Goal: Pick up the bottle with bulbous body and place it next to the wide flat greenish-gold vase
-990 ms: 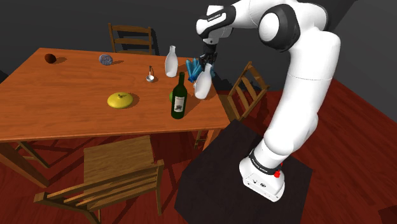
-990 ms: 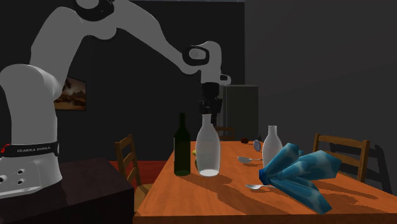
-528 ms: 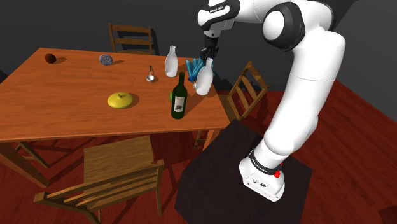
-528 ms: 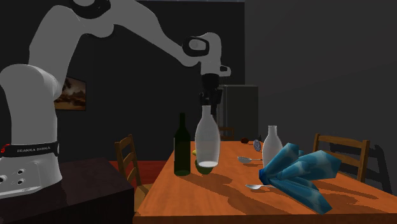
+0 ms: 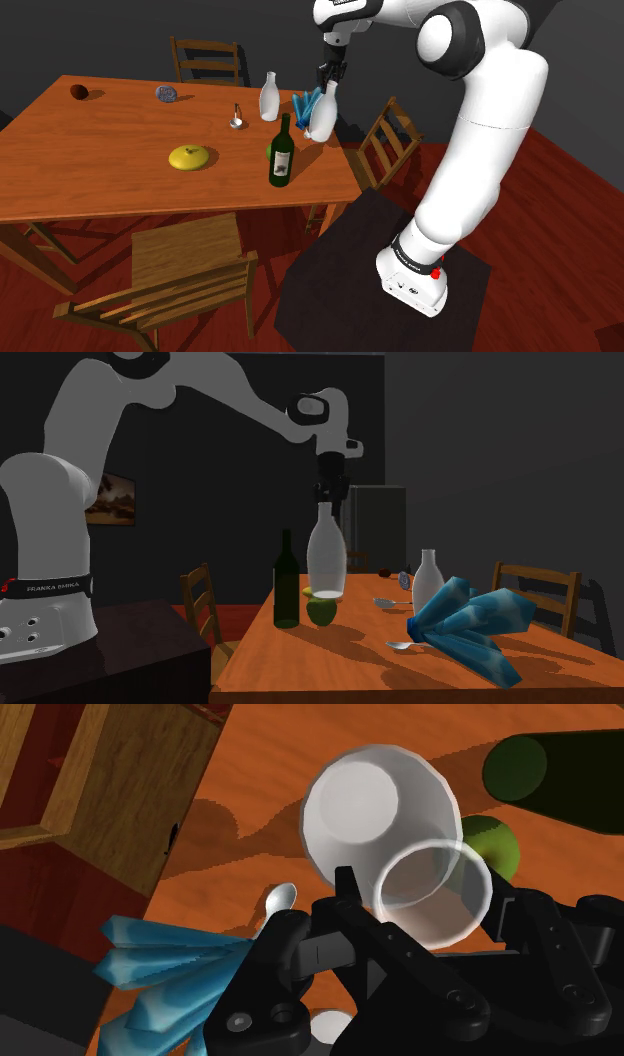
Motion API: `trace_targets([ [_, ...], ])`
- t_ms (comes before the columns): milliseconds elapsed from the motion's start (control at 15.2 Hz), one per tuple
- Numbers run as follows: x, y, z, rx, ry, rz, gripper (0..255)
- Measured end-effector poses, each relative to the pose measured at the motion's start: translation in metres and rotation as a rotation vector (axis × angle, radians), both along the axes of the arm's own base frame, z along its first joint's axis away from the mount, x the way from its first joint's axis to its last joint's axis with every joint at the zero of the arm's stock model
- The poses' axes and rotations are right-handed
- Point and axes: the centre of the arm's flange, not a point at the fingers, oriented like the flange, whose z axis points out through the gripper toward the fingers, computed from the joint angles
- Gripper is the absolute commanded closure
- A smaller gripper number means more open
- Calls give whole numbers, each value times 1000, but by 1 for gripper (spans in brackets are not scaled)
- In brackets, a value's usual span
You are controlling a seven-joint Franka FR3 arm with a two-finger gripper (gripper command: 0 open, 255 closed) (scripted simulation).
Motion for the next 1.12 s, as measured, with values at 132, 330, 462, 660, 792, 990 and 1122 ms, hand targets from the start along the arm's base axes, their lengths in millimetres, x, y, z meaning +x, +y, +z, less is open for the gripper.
trace_targets([
  [132,0,1,11,0,0,0,255],
  [330,0,1,26,0,0,0,255],
  [462,0,0,37,0,0,0,255],
  [660,0,0,53,0,0,0,255],
  [792,0,1,63,0,0,0,255],
  [990,1,0,79,0,0,0,255],
  [1122,0,0,90,0,0,0,255],
])
